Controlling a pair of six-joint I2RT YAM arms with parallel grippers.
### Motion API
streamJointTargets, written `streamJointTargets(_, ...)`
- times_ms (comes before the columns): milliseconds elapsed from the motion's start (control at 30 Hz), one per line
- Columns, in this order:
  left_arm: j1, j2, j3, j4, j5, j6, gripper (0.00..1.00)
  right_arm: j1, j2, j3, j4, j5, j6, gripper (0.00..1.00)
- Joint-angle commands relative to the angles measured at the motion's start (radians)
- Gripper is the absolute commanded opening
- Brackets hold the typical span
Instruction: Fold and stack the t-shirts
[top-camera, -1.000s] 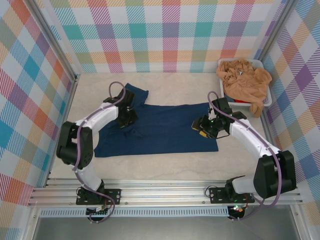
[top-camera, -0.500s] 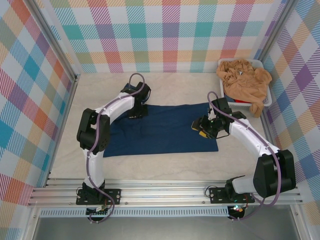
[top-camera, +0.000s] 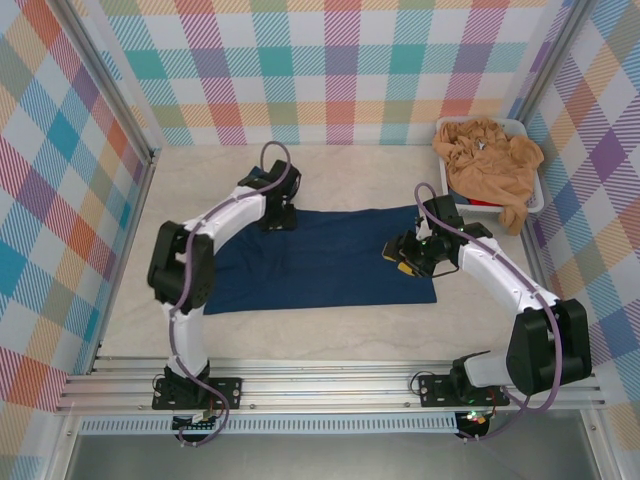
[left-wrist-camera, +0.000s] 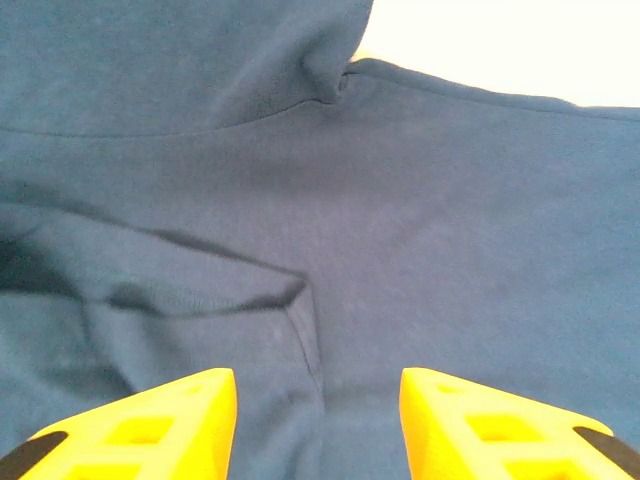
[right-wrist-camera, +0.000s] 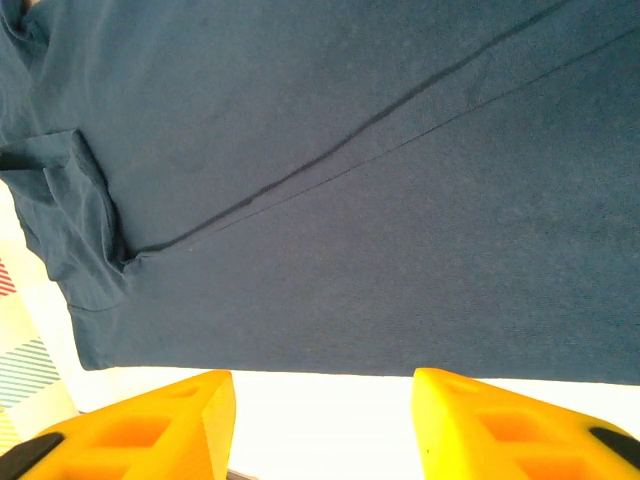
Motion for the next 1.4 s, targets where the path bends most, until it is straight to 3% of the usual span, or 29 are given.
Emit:
streamJointTargets(0,0.085,-0.126,-0.072,-0.001,0.068,-0.13,0.43,0.012,0.02,0.009,0.011,-0.026,-0.018,0.49)
streamJointTargets(67,0.163,-0.148,-0.131,-0.037,0.122,-0.182,0.41,0.026,0.033,0.029,0.007,-0.022,-0.029,0.48)
streamJointTargets(200,0.316,-0.19,-0.266,0.055,0.269,-0.233,0.4,0.074,0.081,0.071,0.014,-0.028,-0.045,0.47)
streamJointTargets(300,0.362,-0.117,-0.244,0.102,0.393,-0.246,0.32,0.094,0.111,0.079,0.043,-0.04,-0.031,0.47)
streamJointTargets(467,0.306,-0.031,-0.174,0.122,0.443,-0.301,0.24,0.107,0.142,0.107,0.049,-0.037,-0.024,0.46)
streamJointTargets(600,0.225,-0.043,-0.138,0.075,0.334,-0.335,0.22,0.107,0.141,0.113,0.039,-0.029,-0.03,0.46)
streamJointTargets(667,0.21,-0.021,-0.126,0.071,0.337,-0.335,0.21,0.107,0.138,0.104,0.042,-0.031,-0.029,0.46)
streamJointTargets(933,0.127,0.131,0.047,-0.078,0.267,-0.187,0.24,0.107,0.129,0.083,0.046,-0.033,-0.026,0.46)
streamJointTargets(1133,0.107,0.201,0.082,-0.083,0.232,-0.136,0.28,0.107,0.118,0.088,0.041,-0.033,-0.027,0.46)
streamJointTargets(1367,0.082,0.245,0.104,-0.063,0.239,-0.118,0.25,0.107,0.089,0.073,0.124,-0.106,-0.036,0.47)
